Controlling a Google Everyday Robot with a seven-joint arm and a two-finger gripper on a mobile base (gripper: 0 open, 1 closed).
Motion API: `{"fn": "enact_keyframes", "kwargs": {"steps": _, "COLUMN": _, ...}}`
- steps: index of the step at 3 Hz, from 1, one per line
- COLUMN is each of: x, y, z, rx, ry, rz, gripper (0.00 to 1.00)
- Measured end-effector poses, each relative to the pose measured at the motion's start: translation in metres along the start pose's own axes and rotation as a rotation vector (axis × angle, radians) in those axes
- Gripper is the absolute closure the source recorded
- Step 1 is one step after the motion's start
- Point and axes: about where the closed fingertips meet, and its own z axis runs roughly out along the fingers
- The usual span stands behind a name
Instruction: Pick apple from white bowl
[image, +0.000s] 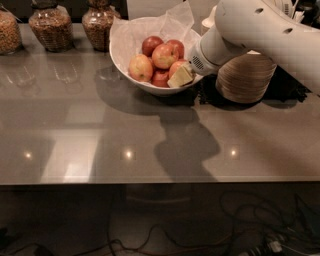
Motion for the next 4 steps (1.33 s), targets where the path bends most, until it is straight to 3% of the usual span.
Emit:
{"fn": "enact_keyframes", "kwargs": {"steps": 3, "x": -0.007, "y": 0.001, "z": -0.003, "rx": -0.035, "ry": -0.013, "rz": -0.031, "gripper": 0.98}}
{"fn": "enact_keyframes", "kwargs": {"steps": 4, "x": -0.015, "y": -0.002, "z": -0.023, "rx": -0.077, "ry": -0.054, "rz": -0.066, "gripper": 1.0}}
